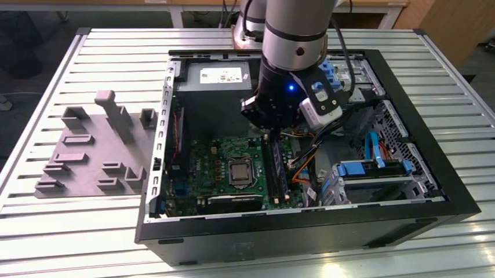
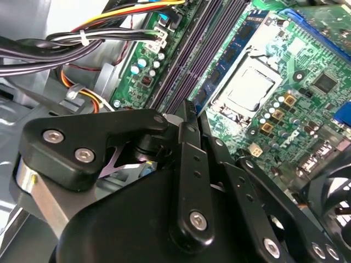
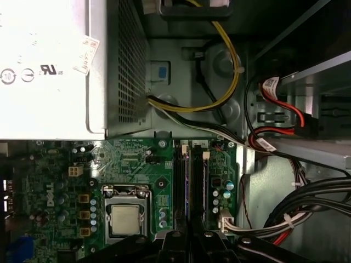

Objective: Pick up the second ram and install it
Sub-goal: 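Insert the second ram into the second slot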

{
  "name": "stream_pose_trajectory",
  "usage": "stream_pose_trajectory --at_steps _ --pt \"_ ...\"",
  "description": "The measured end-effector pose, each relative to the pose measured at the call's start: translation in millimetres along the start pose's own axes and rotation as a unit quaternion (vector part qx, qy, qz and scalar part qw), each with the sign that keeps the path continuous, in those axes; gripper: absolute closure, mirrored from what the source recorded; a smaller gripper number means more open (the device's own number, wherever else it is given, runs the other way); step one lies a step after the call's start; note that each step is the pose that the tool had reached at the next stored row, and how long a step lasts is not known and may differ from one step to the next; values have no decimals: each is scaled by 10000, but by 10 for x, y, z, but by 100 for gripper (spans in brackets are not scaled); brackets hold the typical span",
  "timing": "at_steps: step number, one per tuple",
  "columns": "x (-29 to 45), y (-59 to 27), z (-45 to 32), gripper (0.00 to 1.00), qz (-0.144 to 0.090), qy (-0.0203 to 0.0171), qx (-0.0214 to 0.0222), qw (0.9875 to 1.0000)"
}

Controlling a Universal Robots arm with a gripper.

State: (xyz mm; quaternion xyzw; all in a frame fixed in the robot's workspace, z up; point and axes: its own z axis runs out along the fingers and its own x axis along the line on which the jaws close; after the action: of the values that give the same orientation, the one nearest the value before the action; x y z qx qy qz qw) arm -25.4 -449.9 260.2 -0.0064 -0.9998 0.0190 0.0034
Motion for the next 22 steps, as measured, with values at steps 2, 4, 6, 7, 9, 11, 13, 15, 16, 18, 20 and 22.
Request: stream_pose_trajectory --at_steps 2,4,6,7,9,11,13,15,16,18,20,22 --pt "0 1 36 86 0 1 0 10000" --pt "-1 2 59 86 0 1 0 10000" --pt "-1 2 59 86 0 1 2 10000" --pt "-1 2 60 86 0 1 1 10000" --pt "0 2 62 86 0 1 0 10000" --pt "-1 -9 67 86 -1 0 -1 10000" --pt "-1 -32 75 86 0 1 0 10000" --pt "-1 -50 93 86 0 1 0 10000" --pt "-1 -56 103 86 0 0 -1 10000" --pt "-2 -66 129 86 0 0 -1 10000" --pt "-8 -69 163 86 0 0 0 10000" --pt "-12 -68 200 86 0 1 0 10000"
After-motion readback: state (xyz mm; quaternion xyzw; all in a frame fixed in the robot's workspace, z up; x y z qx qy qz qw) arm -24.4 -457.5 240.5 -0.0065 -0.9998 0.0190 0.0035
